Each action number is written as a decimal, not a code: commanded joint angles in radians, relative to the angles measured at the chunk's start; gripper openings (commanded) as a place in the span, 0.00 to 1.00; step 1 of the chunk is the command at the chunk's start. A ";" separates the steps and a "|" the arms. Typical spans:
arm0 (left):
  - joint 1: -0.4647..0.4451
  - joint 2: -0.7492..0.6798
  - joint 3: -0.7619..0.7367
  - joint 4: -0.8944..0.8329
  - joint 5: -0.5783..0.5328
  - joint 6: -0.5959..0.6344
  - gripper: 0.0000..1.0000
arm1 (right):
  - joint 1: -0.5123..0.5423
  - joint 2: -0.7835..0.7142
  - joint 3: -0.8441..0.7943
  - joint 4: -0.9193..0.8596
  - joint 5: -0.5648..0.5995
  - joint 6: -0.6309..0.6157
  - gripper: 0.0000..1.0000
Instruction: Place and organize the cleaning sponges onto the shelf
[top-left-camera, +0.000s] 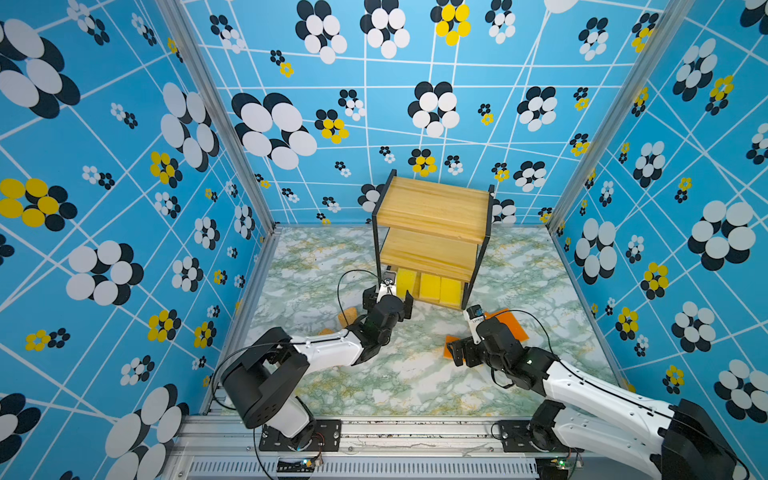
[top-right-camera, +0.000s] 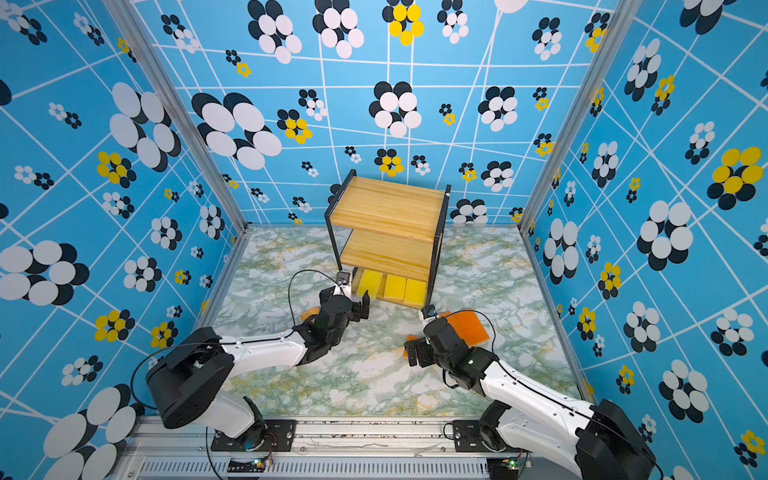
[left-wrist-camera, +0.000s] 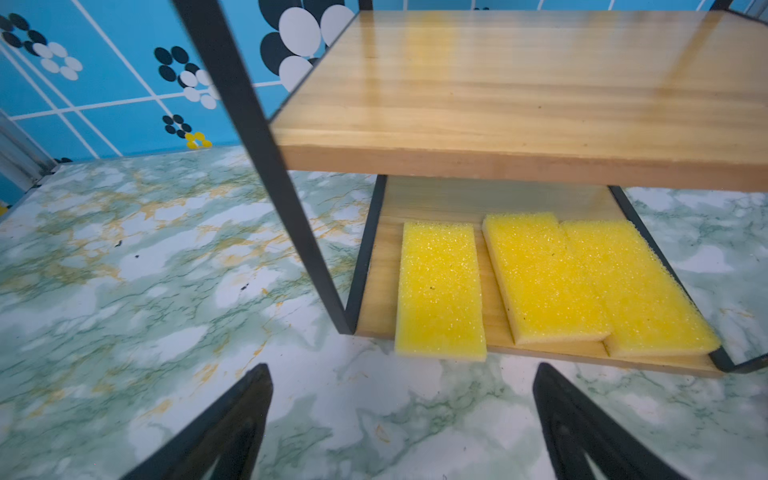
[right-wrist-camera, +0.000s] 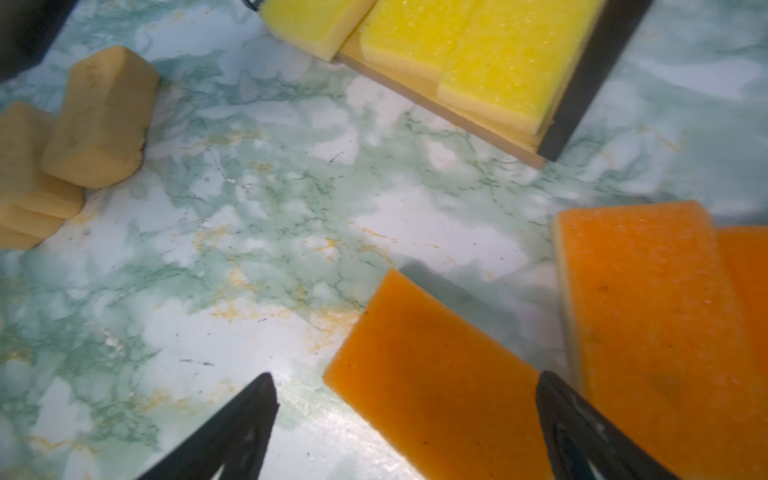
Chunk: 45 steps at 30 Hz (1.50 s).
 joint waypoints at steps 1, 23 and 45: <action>-0.004 -0.091 -0.071 -0.122 -0.024 -0.061 0.99 | -0.004 0.035 0.035 0.105 -0.142 -0.045 0.99; 0.032 -0.304 -0.214 -0.334 0.017 -0.253 0.99 | 0.010 0.468 0.264 0.426 -0.418 -0.193 0.99; 0.040 -0.460 -0.327 -0.335 0.012 -0.276 0.99 | 0.060 0.877 0.525 0.534 -0.353 -0.263 0.98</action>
